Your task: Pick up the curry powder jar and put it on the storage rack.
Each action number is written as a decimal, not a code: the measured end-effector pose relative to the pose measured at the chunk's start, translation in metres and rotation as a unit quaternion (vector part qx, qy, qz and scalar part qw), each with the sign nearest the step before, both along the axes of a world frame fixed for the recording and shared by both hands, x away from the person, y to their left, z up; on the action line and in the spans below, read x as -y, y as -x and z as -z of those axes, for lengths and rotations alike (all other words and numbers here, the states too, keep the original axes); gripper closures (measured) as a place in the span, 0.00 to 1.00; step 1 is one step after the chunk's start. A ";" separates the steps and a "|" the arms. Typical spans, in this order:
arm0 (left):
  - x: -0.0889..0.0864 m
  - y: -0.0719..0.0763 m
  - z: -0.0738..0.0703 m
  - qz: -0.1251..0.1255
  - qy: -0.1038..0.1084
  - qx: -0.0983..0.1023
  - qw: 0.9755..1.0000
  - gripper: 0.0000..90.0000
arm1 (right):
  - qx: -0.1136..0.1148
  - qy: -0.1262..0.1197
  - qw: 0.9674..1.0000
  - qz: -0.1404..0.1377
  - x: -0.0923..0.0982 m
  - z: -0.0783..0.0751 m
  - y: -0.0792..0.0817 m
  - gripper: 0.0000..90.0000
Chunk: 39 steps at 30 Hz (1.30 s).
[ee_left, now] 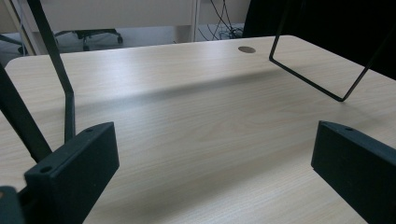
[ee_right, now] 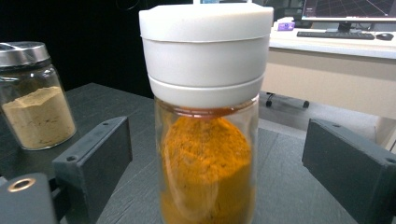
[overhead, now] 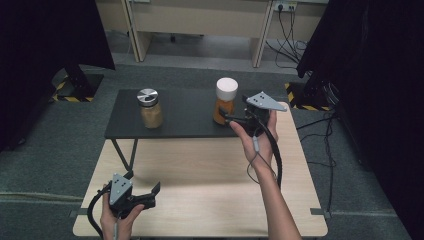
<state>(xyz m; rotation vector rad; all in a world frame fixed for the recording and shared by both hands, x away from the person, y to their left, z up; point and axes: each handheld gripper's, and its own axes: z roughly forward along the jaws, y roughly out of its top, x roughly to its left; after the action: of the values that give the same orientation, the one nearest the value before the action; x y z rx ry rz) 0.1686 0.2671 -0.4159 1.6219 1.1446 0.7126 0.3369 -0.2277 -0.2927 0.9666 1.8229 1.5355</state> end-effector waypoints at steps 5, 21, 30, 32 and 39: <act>0.001 0.000 0.000 0.000 0.001 0.000 1.000 0.00 | 0.002 0.003 1.000 0.001 0.004 0.001 0.011 0.09; 0.001 0.000 0.002 -0.003 0.001 -0.003 1.000 0.00 | 0.016 0.002 1.000 -0.001 0.028 0.013 0.059 0.09; 0.003 0.000 0.002 -0.003 -0.002 -0.002 1.000 0.00 | 0.009 0.002 1.000 0.001 0.041 0.026 0.084 0.09; 0.003 0.000 0.003 -0.004 -0.003 -0.003 1.000 0.00 | 0.007 0.001 1.000 0.005 0.045 0.031 0.089 0.09; 0.005 0.001 0.004 -0.007 -0.005 -0.002 1.000 0.00 | 0.000 0.003 1.000 0.012 0.054 0.043 0.103 0.09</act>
<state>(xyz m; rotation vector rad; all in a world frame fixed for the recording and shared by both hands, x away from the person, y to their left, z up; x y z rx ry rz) 0.1679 0.2623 -0.4195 1.6256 1.1586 0.7254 0.2343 -0.2816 -0.3361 0.9809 1.8089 1.5151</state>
